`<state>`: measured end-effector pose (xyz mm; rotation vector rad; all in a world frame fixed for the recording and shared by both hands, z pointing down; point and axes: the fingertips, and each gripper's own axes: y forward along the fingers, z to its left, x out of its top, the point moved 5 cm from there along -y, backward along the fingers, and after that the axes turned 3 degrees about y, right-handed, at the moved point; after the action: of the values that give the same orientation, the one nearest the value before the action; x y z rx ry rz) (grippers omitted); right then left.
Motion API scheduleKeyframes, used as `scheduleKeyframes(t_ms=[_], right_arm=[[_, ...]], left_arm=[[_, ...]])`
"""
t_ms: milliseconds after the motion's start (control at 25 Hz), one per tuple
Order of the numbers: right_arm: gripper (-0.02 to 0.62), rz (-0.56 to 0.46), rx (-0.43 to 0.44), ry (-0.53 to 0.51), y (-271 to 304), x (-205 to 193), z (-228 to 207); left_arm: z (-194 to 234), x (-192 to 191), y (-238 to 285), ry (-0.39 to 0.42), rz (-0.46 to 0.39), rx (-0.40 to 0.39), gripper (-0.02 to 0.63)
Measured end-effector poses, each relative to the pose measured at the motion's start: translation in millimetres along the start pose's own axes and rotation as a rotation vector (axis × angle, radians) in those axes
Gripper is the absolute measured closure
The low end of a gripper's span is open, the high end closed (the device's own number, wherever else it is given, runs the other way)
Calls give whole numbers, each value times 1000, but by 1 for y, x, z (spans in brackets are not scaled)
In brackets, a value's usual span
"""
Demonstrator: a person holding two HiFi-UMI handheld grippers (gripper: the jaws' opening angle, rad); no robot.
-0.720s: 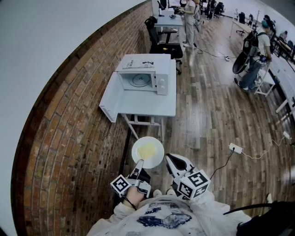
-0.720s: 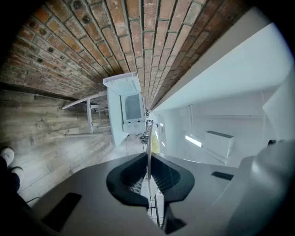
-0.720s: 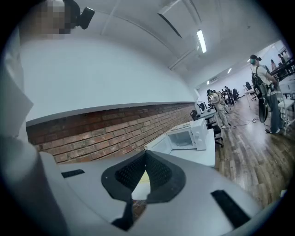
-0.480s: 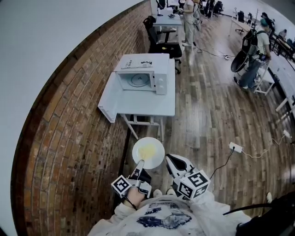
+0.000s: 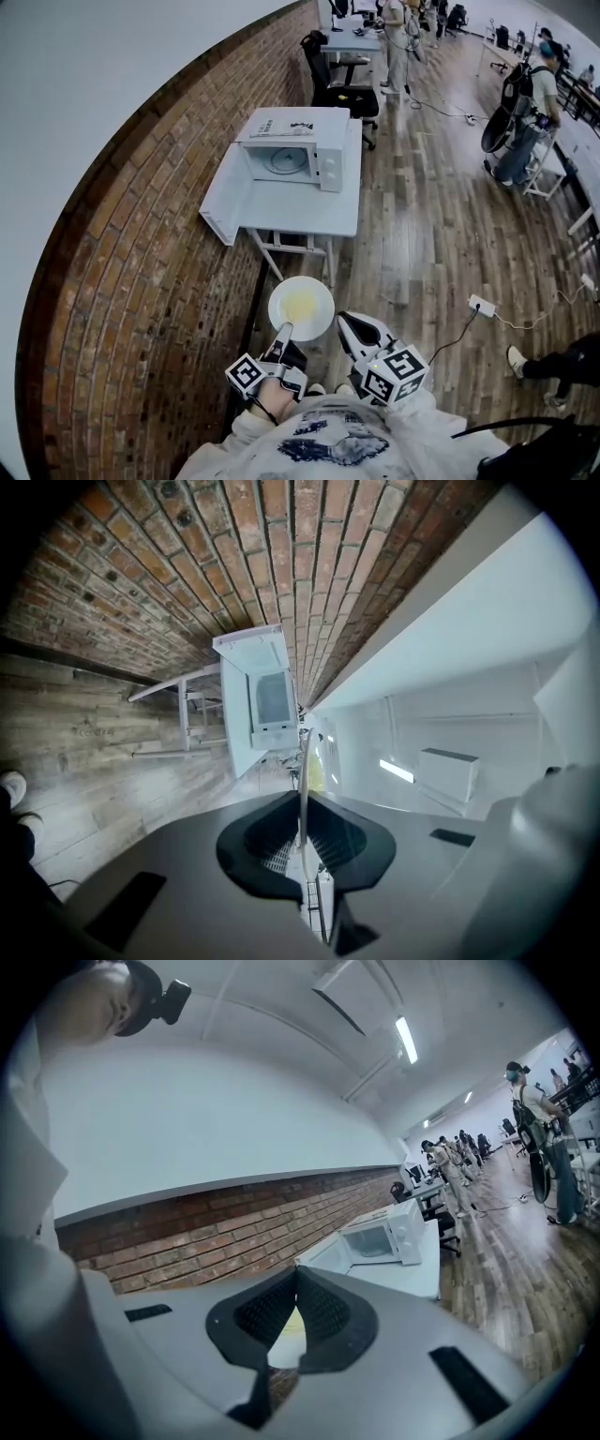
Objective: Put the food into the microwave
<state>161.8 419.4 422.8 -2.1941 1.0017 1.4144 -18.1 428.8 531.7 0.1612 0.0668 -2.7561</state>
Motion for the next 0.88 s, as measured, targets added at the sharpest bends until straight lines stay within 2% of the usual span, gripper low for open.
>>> scheduleKeyframes(t_ms=[400, 680, 880], right_arm=[[581, 27, 16, 23, 3, -6, -20], [581, 60, 2, 30, 40, -5, -36], [581, 69, -22, 25, 86, 5, -53]], left_arm=[[9, -4, 8, -4, -27, 15, 583], [22, 21, 37, -37, -27, 14, 583], [32, 54, 75, -45, -6, 7, 583]])
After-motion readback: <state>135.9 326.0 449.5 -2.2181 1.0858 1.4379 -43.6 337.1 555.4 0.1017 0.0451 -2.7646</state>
